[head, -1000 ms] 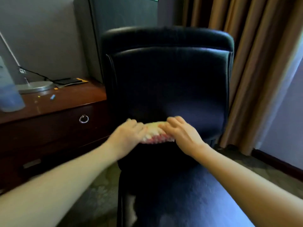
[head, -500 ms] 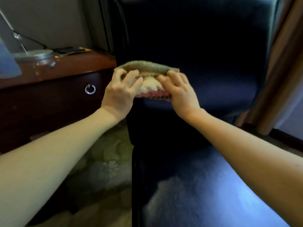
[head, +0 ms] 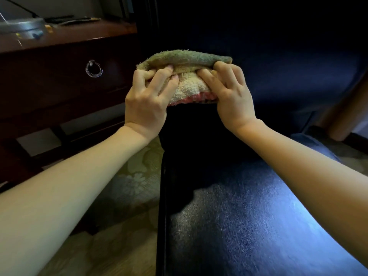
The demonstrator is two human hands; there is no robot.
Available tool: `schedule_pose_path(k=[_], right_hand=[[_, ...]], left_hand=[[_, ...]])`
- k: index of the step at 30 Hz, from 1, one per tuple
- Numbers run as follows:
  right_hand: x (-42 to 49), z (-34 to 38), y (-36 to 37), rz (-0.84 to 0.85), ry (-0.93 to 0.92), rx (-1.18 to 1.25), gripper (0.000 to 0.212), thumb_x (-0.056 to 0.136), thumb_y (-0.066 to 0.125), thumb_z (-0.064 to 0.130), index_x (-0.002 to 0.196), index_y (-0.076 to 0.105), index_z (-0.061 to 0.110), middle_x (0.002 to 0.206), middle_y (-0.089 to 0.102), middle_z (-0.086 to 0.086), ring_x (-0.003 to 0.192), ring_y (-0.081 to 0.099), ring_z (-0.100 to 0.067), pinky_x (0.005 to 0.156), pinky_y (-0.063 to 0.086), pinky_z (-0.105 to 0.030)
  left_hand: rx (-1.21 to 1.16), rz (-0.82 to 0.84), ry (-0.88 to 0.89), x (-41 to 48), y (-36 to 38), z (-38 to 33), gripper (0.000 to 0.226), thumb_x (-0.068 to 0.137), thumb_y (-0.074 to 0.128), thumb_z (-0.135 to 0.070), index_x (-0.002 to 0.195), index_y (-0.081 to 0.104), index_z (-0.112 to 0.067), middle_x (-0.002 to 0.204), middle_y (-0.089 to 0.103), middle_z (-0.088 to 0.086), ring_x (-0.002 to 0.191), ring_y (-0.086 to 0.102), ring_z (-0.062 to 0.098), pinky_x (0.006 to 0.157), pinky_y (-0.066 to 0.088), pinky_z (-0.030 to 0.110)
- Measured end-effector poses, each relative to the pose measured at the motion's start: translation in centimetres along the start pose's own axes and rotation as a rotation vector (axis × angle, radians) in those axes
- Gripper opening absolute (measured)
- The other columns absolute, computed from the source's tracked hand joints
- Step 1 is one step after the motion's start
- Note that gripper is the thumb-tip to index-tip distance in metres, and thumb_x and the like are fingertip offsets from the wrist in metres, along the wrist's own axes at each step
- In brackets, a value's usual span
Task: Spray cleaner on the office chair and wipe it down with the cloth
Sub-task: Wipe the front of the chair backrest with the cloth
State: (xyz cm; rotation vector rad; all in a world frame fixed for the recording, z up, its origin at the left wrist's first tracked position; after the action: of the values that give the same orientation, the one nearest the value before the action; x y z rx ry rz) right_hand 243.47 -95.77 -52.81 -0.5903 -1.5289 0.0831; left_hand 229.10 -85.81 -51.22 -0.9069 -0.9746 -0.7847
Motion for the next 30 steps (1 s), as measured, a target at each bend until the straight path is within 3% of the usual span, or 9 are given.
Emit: schedule_pose_path(k=[7,13,17,23,30], right_hand=[[-2.3,0.4,0.6,-0.004,-0.057,-0.011,0.035,0.094,0.045,0.020,0.125,0.062,0.016,0.125,0.034,-0.001,0.112,0.036,-0.023,0.069,0.053,-0.036],[-5.5,0.4,1.7,0.000,-0.184,-0.075,0.033,0.092,0.054,0.008,0.124,0.062,0.010,0.123,0.036,-0.007,0.110,0.041,-0.023,0.089,0.049,-0.031],[-6.9,0.2,2.5,0.030,-0.188,-0.083,0.035,0.092,0.053,0.007,0.126,0.060,0.009,0.122,0.041,-0.011,0.110,0.043,-0.026,0.083,0.051,-0.035],[-11.0,0.5,4.7,0.301,-0.195,-0.137,0.035,0.092,0.042,0.014,0.121,0.061,0.016,0.113,0.061,-0.008,0.097,0.057,-0.027,0.072,0.049,-0.036],[-12.4,0.4,6.7,0.525,0.031,-0.052,0.039,0.087,0.046,0.024,0.123,0.060,0.020,0.113,0.058,-0.007,0.102,0.056,-0.027,0.075,0.050,-0.034]], left_hand=[[0.019,0.045,0.105,-2.4,0.2,-0.5,0.022,0.092,0.057,-0.001,0.104,0.071,-0.014,0.110,0.068,0.002,0.082,0.059,0.030,0.062,0.050,0.028],[0.118,0.108,0.203,-5.5,1.1,-1.8,0.022,0.093,0.057,-0.002,0.106,0.070,-0.013,0.114,0.067,0.003,0.083,0.060,0.031,0.063,0.051,0.029],[0.096,0.174,0.221,-7.2,2.1,-2.2,0.024,0.095,0.053,-0.001,0.106,0.070,-0.013,0.113,0.067,0.004,0.082,0.060,0.031,0.063,0.051,0.029],[0.018,0.488,0.318,-12.0,7.1,-3.0,0.032,0.088,0.040,0.000,0.107,0.065,-0.002,0.104,0.063,0.012,0.077,0.057,0.034,0.066,0.052,0.039],[-0.090,0.586,0.260,-13.1,8.1,-3.1,0.042,0.084,0.032,-0.003,0.107,0.066,0.003,0.103,0.065,0.015,0.076,0.059,0.033,0.070,0.054,0.037]])
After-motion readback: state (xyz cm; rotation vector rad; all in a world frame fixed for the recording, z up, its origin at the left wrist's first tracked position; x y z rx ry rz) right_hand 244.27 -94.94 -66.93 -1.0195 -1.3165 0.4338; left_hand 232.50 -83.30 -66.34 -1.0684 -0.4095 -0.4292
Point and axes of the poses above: each hand's wrist, its own x-axis towards the middle knuckle, its own y-axis out of the palm, z = x × y, the point moved 6 cm from there along x, towards the middle knuckle
